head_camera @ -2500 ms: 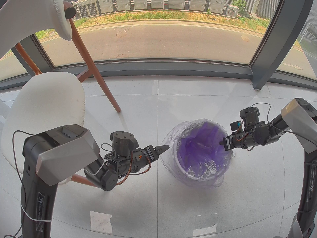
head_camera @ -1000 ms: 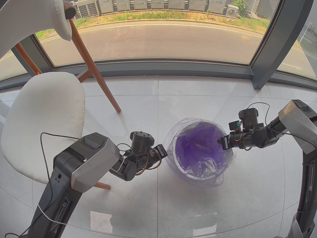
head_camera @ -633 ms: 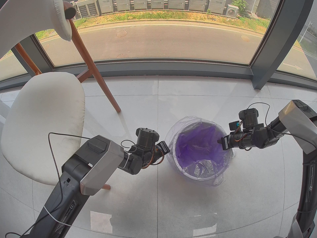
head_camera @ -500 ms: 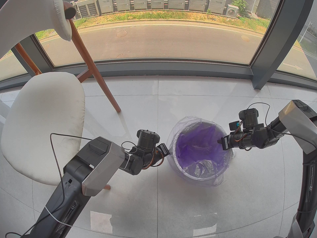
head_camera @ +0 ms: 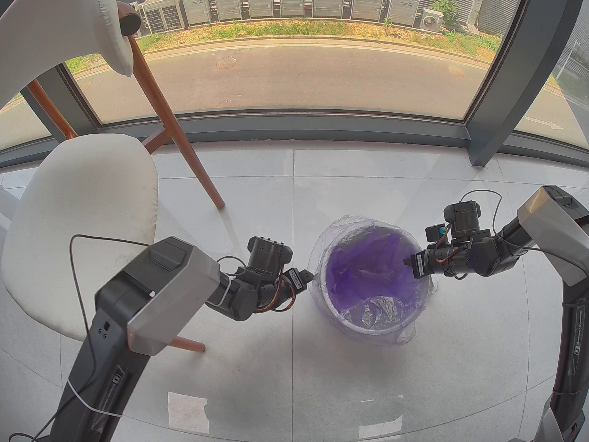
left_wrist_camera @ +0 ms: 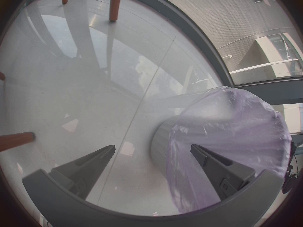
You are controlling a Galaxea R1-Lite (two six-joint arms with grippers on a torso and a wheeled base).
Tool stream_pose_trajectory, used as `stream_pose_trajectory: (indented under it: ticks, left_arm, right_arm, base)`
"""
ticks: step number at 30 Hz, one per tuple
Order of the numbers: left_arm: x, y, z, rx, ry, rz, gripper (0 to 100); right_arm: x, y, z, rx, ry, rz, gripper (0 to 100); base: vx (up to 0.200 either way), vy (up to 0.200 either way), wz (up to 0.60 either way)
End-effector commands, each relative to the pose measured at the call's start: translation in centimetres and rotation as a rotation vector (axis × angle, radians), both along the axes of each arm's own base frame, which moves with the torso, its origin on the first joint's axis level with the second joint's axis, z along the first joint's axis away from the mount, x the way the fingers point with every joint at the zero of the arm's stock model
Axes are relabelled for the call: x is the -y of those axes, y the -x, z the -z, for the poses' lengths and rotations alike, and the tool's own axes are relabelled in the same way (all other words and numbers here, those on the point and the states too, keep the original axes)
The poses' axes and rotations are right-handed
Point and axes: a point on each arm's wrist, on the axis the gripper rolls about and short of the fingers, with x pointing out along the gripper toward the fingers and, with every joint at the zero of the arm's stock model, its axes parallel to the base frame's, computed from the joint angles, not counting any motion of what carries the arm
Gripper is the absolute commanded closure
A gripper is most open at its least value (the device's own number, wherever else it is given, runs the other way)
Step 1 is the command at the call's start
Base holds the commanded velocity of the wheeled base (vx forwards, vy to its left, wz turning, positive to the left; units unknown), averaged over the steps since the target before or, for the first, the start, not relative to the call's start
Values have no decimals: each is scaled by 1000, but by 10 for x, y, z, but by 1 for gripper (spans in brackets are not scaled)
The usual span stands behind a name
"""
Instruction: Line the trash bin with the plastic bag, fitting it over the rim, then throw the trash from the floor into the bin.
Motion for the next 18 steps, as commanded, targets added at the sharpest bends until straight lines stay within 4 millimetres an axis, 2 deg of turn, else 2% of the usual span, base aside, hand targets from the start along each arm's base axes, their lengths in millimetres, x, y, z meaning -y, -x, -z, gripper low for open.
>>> stream_pose_trajectory:
  ticks: [1, 4, 6, 7, 9, 10, 11, 12, 13, 14, 15, 17, 18]
  left_arm:
    - [-14, 34, -57, -31, -36, -15, 0]
    - [-19, 56, -79, -21, -72, -45, 0]
    - [-23, 72, -104, 9, -64, -57, 0]
    - [-24, 73, -107, 12, -63, -57, 0]
    - [-34, 101, -151, 70, -22, -40, 0]
    - [-34, 101, -151, 70, -22, -40, 0]
    - [-38, 124, -180, 116, 15, -18, 0]
    - [-41, 137, -194, 137, 35, -7, 0]
    - [-41, 139, -196, 140, 39, -7, 0]
    - [-50, 161, -215, 173, 78, 1, 0]
    - [-56, 174, -227, 203, 106, 7, 0]
    - [-67, 190, -241, 243, 136, 9, 0]
    - [-79, 207, -253, 284, 166, 19, 0]
  right_arm:
    - [1, 2, 5, -4, 2, 2, 100]
    - [2, 4, 11, -23, 3, 6, 100]
    - [2, 5, 12, -31, -6, 15, 100]
    - [2, 5, 12, -32, -7, 16, 100]
    - [1, 5, 11, -34, -17, 21, 100]
    - [1, 5, 11, -34, -17, 21, 100]
    - [0, 5, 11, -34, -18, 21, 100]
    - [0, 5, 12, -39, -18, 22, 100]
    - [0, 5, 12, -39, -18, 22, 100]
    - [-1, 6, 13, -44, -18, 20, 100]
    - [-4, 6, 14, -45, -19, 15, 100]
    - [-6, 7, 14, -48, -21, 11, 100]
    - [-9, 8, 14, -50, -22, 6, 100]
  base:
    - [0, 0, 0]
    - [0, 0, 0]
    - [0, 0, 0]
    - [0, 0, 0]
    - [0, 0, 0]
    - [0, 0, 0]
    - [0, 0, 0]
    - [0, 0, 0]
    - [0, 0, 0]
    - [0, 0, 0]
    - [0, 0, 0]
    - [0, 0, 0]
    - [0, 0, 0]
